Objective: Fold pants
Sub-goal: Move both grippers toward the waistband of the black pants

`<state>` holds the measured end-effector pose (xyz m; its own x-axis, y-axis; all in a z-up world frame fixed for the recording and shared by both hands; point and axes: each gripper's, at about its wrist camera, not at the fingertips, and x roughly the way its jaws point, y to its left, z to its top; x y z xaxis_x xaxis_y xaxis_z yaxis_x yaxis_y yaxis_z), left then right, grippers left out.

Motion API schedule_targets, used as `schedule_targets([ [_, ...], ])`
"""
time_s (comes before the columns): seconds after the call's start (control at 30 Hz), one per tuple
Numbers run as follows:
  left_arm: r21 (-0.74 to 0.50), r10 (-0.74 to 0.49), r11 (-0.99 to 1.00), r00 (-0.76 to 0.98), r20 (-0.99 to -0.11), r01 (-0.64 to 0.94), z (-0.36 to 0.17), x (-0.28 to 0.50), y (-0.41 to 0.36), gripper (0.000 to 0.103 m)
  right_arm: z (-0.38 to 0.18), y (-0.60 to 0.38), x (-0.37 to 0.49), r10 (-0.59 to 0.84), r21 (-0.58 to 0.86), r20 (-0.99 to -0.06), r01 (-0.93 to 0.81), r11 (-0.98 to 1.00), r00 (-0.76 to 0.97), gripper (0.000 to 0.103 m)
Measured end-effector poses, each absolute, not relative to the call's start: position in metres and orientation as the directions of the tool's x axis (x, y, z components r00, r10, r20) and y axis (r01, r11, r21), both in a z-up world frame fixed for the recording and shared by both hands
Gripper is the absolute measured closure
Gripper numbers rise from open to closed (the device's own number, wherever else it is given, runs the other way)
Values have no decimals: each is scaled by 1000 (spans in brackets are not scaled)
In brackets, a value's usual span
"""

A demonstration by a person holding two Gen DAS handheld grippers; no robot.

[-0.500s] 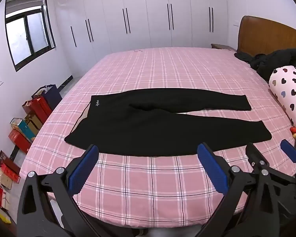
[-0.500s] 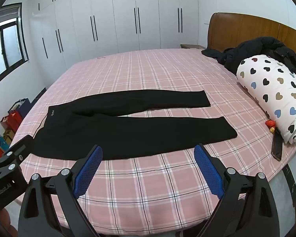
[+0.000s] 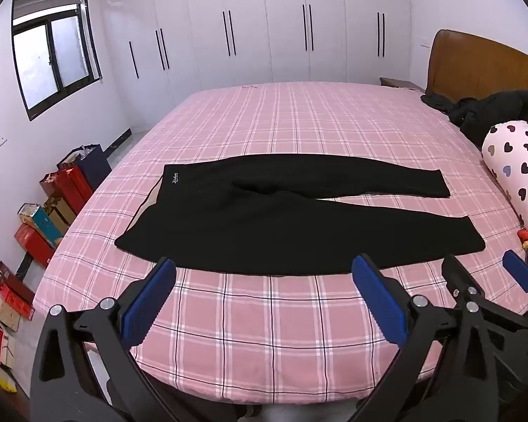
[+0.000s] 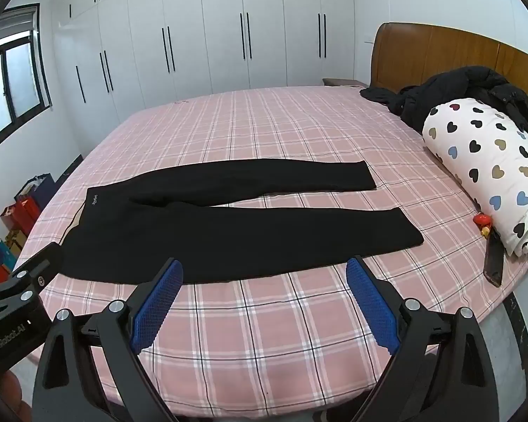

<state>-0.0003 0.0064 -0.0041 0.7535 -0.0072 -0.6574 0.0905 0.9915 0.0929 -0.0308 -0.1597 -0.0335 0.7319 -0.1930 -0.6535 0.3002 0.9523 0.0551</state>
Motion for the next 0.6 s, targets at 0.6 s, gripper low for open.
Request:
schedule_targets([
  [0.6, 93, 3, 992, 734, -679, 82, -13, 11, 12, 5, -45, -153, -22, -170, 58, -679, 283, 957, 715, 11],
])
